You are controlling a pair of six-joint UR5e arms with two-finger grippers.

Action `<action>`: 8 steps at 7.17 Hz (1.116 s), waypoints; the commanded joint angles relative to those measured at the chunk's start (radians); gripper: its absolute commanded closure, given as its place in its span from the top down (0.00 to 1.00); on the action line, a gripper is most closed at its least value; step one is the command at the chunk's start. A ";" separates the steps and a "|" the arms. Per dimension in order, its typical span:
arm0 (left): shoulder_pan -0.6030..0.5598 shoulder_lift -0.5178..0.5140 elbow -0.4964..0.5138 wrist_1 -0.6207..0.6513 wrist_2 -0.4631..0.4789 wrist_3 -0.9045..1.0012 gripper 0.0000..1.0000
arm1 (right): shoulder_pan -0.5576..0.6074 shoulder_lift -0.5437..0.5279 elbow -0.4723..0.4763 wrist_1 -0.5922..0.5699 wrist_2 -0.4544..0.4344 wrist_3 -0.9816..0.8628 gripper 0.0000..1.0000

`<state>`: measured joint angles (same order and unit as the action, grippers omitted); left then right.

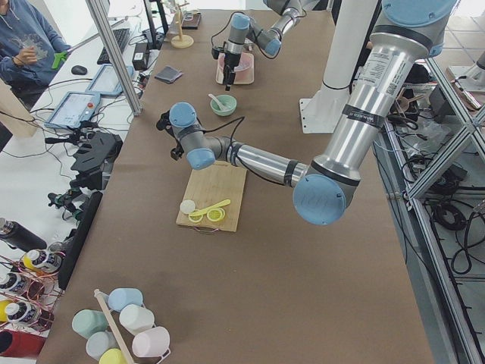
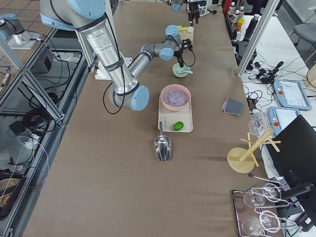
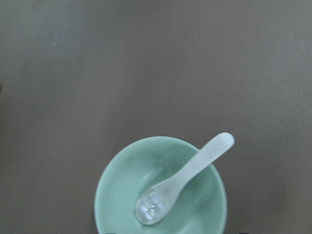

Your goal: Put spoon and ice into bowl

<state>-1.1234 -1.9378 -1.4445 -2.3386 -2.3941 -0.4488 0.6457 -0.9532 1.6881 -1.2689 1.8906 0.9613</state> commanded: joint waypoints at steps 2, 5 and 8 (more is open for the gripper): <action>-0.079 0.135 -0.013 0.002 -0.007 0.202 0.97 | 0.390 -0.333 0.110 -0.006 0.363 -0.462 1.00; -0.266 0.270 0.024 0.048 -0.172 0.306 0.95 | 0.704 -0.534 0.009 -0.075 0.459 -1.021 1.00; -0.404 0.330 0.081 0.103 -0.148 0.346 0.97 | 0.869 -0.559 -0.132 -0.081 0.495 -1.067 1.00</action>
<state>-1.4906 -1.6188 -1.3769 -2.2726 -2.5448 -0.1228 1.4404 -1.5034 1.6156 -1.3479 2.3655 -0.0870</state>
